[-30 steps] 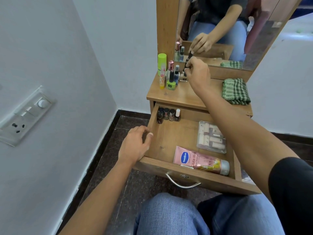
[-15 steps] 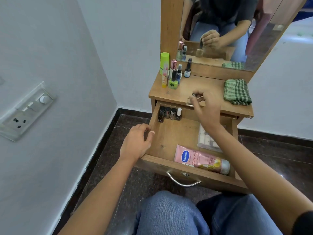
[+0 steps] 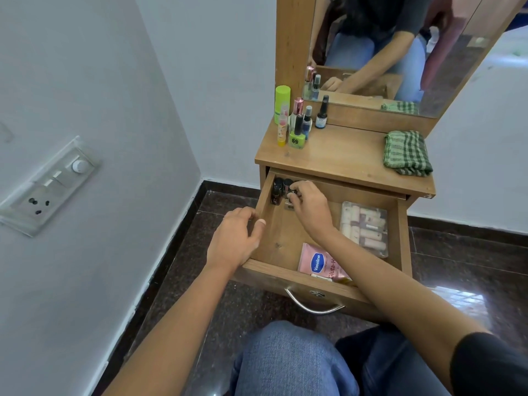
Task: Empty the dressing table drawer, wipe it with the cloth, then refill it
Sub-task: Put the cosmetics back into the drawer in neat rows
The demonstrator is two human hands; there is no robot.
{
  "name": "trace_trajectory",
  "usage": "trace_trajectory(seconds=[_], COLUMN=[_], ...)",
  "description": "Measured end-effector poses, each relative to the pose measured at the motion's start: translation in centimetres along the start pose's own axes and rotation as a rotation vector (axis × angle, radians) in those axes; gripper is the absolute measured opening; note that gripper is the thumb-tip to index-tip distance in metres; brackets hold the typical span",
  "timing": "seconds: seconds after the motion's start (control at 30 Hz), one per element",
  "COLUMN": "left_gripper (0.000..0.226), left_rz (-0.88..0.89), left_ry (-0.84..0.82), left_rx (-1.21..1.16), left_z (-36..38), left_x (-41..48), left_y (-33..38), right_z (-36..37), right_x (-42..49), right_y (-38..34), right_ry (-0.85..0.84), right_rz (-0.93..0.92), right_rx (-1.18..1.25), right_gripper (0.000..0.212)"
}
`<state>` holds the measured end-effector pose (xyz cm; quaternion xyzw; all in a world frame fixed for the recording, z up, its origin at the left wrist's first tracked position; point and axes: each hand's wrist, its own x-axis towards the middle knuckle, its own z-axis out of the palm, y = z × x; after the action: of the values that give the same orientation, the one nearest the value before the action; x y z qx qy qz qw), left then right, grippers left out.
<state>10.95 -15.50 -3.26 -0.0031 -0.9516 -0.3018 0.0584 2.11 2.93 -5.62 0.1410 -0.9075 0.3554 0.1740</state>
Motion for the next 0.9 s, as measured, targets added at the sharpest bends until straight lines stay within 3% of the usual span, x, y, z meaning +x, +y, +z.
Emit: trace_trajectory(seconds=[0.27,0.4,0.5,0.63,0.9], left_gripper=[0.030,0.030,0.029,0.030,0.029], left_rz=[0.006,0.004,0.007,0.006,0.007], left_ry=[-0.002,0.000,-0.005,-0.004,-0.001], left_rx=[-0.008,-0.007,0.004,0.005,0.001], left_z=[0.0,0.0,0.0,0.0,0.0], left_x=[0.1,0.0,0.1,0.1,0.1], left_y=[0.0,0.1,0.0,-0.1,-0.1], right_z=[0.6,-0.1,-0.6,-0.4,1.3], right_x=[1.1,0.5,-0.5,-1.2,0.5], right_y=[-0.3,0.2,1.1,1.7,0.7], right_ry=[-0.058,-0.099,-0.058,-0.166,-0.276], right_rz=[-0.018,-0.040,0.006,0.128,0.258], right_rx=[-0.039,-0.021,-0.006,-0.162,-0.509], right_gripper=[0.018,0.033,0.026,0.017,0.038])
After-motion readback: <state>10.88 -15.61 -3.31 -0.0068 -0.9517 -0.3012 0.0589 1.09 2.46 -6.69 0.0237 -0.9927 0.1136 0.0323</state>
